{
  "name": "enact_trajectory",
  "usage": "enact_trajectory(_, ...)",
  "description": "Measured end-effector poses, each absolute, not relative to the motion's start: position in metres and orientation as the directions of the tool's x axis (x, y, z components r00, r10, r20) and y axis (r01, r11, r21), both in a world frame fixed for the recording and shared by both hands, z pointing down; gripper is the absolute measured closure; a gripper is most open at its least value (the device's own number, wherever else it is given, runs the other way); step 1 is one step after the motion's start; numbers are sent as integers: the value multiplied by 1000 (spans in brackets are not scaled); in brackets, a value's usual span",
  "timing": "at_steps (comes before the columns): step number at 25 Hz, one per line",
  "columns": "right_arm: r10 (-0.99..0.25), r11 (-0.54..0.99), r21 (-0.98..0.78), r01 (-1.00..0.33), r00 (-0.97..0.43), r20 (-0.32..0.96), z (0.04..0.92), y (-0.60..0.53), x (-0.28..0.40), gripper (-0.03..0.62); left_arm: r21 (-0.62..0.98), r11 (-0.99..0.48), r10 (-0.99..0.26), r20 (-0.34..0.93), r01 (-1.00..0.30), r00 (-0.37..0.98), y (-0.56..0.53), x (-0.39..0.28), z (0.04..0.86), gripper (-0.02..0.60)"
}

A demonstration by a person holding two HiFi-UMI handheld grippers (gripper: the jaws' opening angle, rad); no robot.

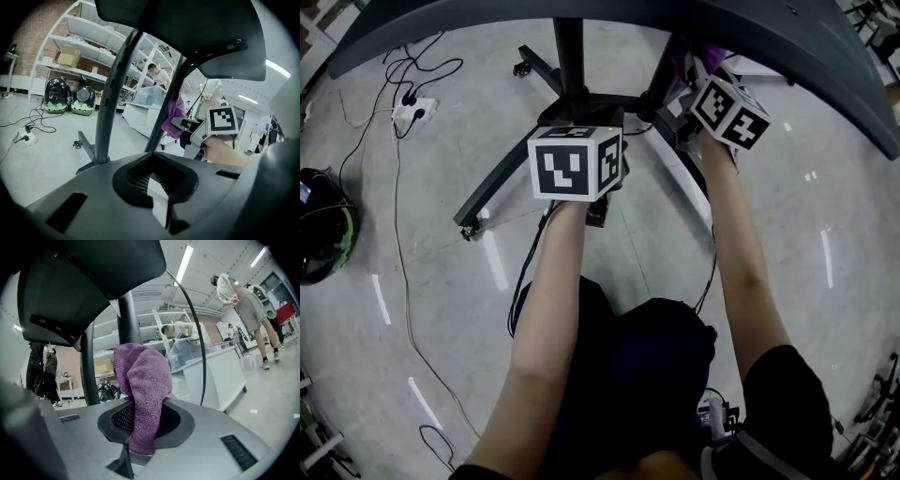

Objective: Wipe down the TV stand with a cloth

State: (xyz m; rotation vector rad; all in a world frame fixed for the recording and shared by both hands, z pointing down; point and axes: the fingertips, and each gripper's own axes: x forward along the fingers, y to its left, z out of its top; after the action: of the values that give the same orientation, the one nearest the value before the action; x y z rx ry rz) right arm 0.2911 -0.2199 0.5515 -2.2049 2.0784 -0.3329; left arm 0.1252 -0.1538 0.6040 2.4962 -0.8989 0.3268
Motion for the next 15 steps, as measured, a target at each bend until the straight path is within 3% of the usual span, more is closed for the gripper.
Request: enact_trajectory(15, -951, -169, -229, -959, 98, 292, 662, -223, 301, 505, 347, -685, -523, 378, -641, 764, -157, 130, 615, 575)
